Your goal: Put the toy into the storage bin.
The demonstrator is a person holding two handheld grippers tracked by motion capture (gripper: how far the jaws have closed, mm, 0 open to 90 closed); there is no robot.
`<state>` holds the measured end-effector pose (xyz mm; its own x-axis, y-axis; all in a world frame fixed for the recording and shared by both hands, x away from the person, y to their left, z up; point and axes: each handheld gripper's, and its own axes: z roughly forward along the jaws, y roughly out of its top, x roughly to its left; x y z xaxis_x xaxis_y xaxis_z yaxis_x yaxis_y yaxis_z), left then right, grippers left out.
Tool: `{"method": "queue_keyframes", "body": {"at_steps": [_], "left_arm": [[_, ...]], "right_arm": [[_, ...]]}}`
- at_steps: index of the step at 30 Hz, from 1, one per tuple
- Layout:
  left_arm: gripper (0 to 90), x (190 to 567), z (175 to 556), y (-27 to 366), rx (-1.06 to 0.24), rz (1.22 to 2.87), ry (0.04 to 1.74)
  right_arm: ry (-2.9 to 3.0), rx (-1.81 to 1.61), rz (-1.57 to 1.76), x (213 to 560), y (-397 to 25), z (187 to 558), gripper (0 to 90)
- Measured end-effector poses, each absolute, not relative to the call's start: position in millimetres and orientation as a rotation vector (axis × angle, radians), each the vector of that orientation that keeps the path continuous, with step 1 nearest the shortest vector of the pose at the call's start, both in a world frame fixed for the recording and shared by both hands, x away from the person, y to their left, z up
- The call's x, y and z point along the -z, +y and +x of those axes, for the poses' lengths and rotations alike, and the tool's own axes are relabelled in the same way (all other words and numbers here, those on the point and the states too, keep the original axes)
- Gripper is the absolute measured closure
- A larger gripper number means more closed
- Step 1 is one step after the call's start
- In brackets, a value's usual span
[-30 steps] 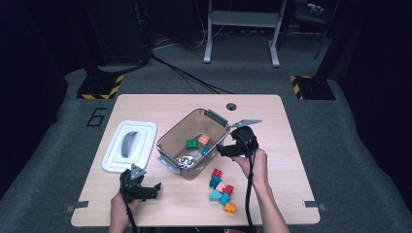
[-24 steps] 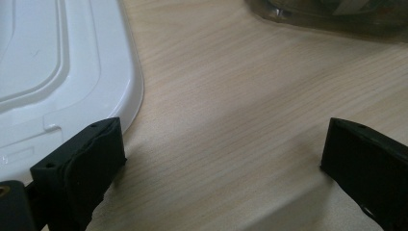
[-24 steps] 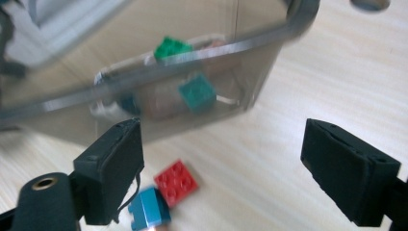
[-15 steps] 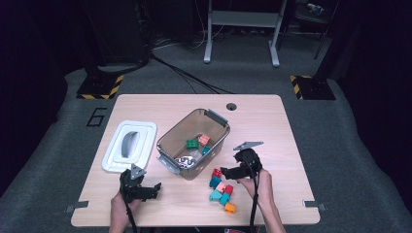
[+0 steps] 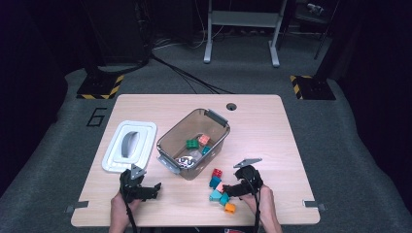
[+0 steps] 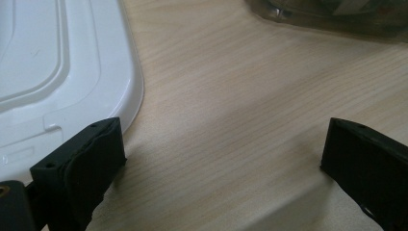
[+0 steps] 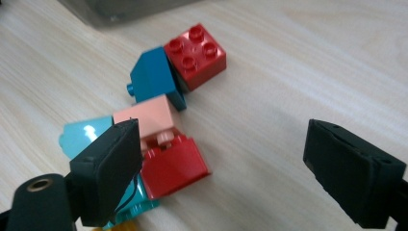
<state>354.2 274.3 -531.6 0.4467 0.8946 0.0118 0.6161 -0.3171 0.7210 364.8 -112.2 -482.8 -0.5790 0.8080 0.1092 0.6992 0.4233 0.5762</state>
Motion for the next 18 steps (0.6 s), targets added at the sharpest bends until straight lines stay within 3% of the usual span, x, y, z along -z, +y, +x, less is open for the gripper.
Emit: {"method": "queue_keyframes", "body": {"at_steps": [18], "left_arm": [[1.3, 531.6, 354.2, 274.4, -0.551, 2.05, 1.26]], "right_arm": [[2.495, -0.872, 1.308, 488.2, -113.3, 359.4, 13.9]]}}
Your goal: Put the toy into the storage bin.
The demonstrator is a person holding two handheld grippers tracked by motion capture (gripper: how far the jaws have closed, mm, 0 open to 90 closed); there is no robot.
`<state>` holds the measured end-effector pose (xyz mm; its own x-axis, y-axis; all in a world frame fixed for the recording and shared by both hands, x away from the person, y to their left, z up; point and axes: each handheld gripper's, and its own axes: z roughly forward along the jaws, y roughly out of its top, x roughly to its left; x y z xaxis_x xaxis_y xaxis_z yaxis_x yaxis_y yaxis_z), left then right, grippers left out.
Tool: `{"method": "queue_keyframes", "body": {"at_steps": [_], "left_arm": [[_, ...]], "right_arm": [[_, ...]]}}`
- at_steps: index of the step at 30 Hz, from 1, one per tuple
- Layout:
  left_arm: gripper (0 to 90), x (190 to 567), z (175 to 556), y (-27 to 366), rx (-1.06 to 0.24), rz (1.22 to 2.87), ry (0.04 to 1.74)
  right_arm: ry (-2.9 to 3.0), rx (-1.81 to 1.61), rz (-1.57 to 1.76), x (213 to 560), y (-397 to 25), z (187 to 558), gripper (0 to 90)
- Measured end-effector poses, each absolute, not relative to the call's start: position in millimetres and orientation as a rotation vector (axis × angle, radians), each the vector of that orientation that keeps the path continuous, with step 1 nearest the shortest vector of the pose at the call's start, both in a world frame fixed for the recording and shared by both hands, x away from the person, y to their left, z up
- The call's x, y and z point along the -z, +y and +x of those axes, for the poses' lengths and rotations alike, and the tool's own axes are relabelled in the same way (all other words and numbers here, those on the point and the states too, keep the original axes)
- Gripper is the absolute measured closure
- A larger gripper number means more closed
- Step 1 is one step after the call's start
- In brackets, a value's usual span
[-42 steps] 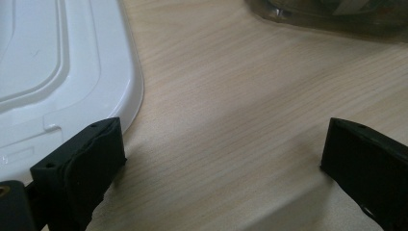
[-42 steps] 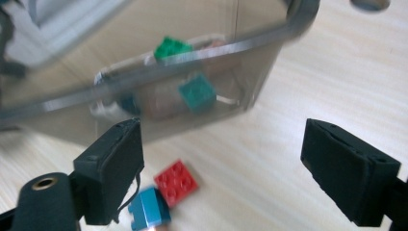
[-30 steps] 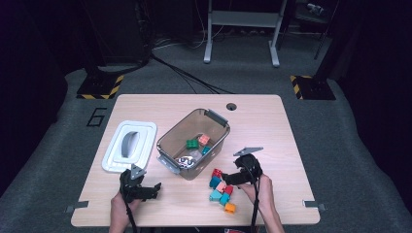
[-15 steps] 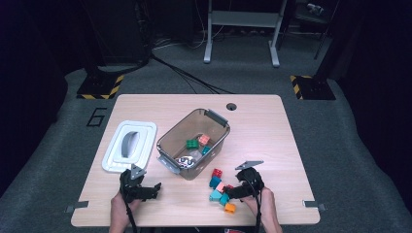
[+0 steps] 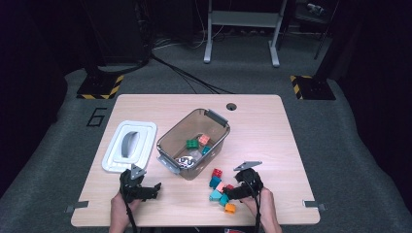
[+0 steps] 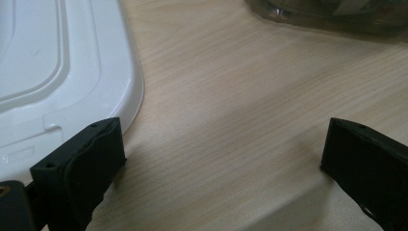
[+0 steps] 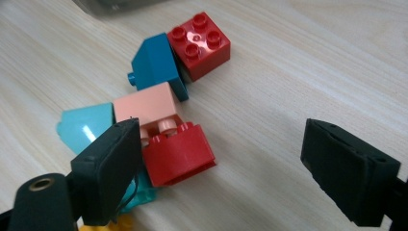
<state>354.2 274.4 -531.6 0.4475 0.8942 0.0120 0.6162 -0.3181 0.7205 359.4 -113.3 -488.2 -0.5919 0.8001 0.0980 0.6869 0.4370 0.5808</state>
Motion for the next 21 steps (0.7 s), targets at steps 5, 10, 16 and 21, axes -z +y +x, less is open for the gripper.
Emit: {"method": "queue_keyframes", "body": {"at_steps": [5, 10, 16, 21], "left_arm": [[1.3, 531.8, 354.2, 274.3, -0.552, 2.049, 1.26], [1.3, 531.7, 354.2, 274.3, -0.552, 2.049, 1.26], [1.3, 531.7, 354.3, 274.3, -0.552, 2.05, 1.26], [1.3, 531.8, 354.3, 274.3, -0.552, 2.049, 1.26]], "right_arm": [[2.494, -0.81, 1.297, 493.5, -112.8, 360.2, 15.7], [2.474, -0.821, 1.288, 494.8, -116.2, 360.9, 27.4], [2.468, -0.814, 1.22, 490.9, -112.4, 359.3, 55.8], [2.466, -0.816, 1.251, 490.3, -113.1, 360.4, 58.2]]}}
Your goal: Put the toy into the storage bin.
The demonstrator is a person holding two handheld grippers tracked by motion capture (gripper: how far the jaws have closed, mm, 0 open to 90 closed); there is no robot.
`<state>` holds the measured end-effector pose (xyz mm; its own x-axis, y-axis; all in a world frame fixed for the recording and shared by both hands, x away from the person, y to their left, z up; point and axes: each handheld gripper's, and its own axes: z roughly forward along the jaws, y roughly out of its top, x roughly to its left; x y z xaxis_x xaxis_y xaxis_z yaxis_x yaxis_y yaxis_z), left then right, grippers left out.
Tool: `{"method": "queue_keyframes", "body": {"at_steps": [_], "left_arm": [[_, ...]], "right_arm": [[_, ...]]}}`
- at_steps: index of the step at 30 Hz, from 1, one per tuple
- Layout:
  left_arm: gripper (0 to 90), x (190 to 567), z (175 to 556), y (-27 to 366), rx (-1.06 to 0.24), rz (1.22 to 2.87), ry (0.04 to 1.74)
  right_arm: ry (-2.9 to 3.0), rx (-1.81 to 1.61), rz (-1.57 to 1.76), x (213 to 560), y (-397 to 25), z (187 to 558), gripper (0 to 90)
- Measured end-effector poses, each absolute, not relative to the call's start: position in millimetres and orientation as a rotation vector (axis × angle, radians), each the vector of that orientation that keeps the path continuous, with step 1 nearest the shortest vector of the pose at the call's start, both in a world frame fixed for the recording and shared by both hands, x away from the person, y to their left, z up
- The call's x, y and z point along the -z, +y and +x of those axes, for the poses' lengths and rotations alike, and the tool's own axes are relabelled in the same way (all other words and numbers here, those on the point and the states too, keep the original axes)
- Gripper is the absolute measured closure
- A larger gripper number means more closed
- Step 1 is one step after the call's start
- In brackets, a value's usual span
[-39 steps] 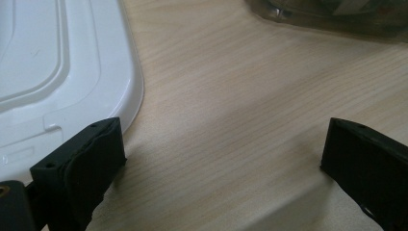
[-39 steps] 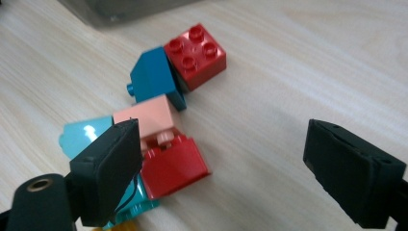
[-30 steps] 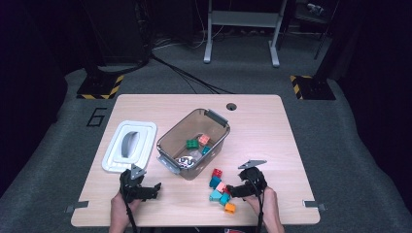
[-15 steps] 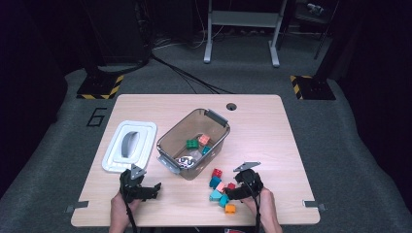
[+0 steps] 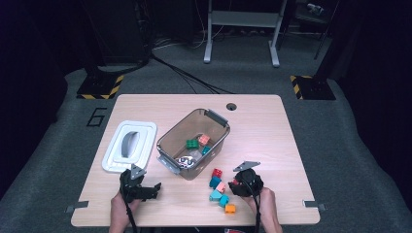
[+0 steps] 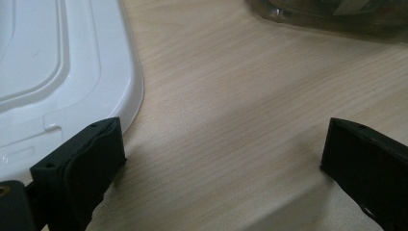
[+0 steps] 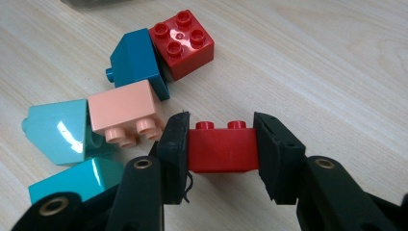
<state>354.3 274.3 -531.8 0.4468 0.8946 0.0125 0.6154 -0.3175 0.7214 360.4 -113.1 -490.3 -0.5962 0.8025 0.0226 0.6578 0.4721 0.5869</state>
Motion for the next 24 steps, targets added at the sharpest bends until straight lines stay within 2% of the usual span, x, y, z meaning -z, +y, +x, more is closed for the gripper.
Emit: {"method": "queue_keyframes", "body": {"at_steps": [3, 5, 8, 24], "left_arm": [[1.3, 531.7, 354.3, 274.3, -0.552, 2.049, 1.259], [1.3, 531.7, 354.3, 274.3, -0.552, 2.049, 1.259], [1.3, 531.7, 354.2, 274.3, -0.553, 2.049, 1.26], [1.3, 531.7, 354.2, 274.3, -0.552, 2.05, 1.26]], "right_arm": [[2.456, -0.822, 1.276, 491.1, -113.9, 360.5, 57.8], [2.452, -0.806, 1.289, 492.7, -115.1, 362.5, 53.9], [2.43, -0.813, 1.311, 494.1, -116.5, 362.7, 58.6], [2.349, -0.93, 1.326, 464.3, -128.5, 372.0, 58.8]]}}
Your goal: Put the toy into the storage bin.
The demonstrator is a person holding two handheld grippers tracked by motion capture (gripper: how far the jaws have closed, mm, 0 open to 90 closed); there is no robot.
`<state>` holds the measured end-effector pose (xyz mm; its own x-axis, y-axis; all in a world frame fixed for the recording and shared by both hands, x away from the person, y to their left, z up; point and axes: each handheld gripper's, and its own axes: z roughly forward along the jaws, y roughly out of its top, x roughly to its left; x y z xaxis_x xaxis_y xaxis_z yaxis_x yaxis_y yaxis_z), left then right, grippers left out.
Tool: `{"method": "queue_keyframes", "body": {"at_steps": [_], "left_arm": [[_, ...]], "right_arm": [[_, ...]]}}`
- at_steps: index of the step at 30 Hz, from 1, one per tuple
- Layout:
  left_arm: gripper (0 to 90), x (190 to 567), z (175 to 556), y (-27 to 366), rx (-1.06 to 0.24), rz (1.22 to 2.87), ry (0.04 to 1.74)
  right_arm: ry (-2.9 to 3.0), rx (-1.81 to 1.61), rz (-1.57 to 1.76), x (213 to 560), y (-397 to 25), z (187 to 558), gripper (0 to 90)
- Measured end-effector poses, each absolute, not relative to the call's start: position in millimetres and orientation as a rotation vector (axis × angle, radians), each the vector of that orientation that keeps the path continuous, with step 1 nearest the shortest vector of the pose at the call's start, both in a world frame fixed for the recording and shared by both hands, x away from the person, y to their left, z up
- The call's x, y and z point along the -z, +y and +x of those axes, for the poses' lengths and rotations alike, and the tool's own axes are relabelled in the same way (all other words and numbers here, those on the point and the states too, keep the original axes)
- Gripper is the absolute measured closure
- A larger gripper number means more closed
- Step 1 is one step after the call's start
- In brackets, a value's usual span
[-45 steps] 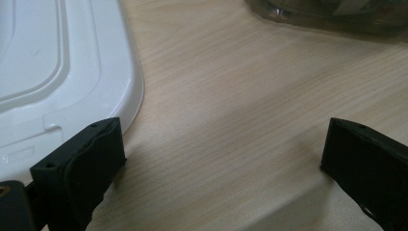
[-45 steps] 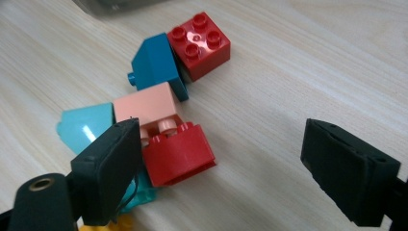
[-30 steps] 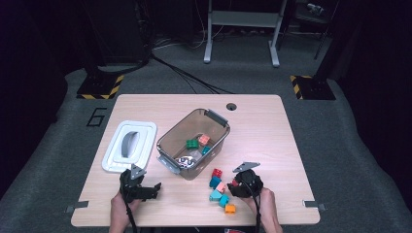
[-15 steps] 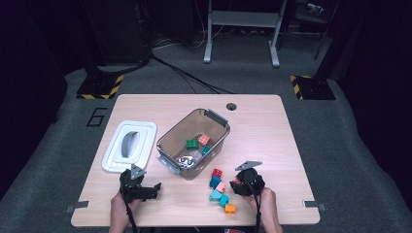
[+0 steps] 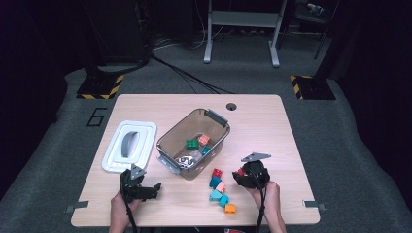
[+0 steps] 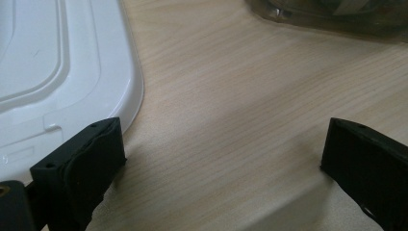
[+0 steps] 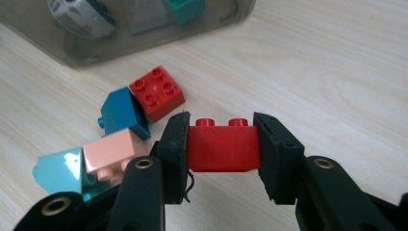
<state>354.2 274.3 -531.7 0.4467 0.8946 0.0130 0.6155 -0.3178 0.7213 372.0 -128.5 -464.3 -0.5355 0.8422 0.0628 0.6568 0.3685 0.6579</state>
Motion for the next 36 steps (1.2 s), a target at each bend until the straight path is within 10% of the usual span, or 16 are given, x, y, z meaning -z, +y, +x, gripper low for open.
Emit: {"method": "queue_keyframes", "body": {"at_steps": [36], "left_arm": [[1.3, 531.7, 354.1, 274.3, -0.549, 2.05, 1.261]], "right_arm": [[2.253, -1.082, 1.218, 379.1, -107.1, 420.2, 58.9]]}}
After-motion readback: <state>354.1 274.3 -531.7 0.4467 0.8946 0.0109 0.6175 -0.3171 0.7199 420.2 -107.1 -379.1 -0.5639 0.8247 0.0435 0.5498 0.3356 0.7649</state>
